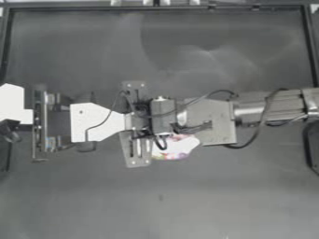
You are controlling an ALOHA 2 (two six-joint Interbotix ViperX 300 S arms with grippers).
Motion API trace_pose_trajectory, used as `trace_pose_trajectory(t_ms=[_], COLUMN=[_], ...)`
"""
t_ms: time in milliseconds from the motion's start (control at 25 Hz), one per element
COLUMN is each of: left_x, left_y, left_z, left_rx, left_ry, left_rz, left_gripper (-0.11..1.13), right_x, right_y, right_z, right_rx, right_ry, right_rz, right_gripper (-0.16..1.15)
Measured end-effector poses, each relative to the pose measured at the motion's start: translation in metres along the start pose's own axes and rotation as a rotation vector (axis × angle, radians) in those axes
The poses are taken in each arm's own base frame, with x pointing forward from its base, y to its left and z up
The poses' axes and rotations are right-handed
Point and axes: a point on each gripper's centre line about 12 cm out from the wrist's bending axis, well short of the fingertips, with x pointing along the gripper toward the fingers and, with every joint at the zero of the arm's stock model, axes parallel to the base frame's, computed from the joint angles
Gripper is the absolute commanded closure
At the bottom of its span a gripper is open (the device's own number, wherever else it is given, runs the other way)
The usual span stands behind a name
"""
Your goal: Put candy in bag
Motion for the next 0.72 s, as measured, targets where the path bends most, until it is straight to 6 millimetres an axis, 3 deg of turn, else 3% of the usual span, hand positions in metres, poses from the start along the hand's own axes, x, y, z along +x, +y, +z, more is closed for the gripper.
trace_pose_trajectory(t_ms=[720], left_x=[0.037], left_y=[-0.008], left_z=[0.003], left_rx=[0.012], left_ry=[-0.046], left_rz=[-0.023], left_gripper=[0.10], right_x=[0.001], right_y=[0.002], right_z=[-0.007], right_rx=[-0.001], right_ry=[-0.023], right_rz=[0.000], right_gripper=[0.92])
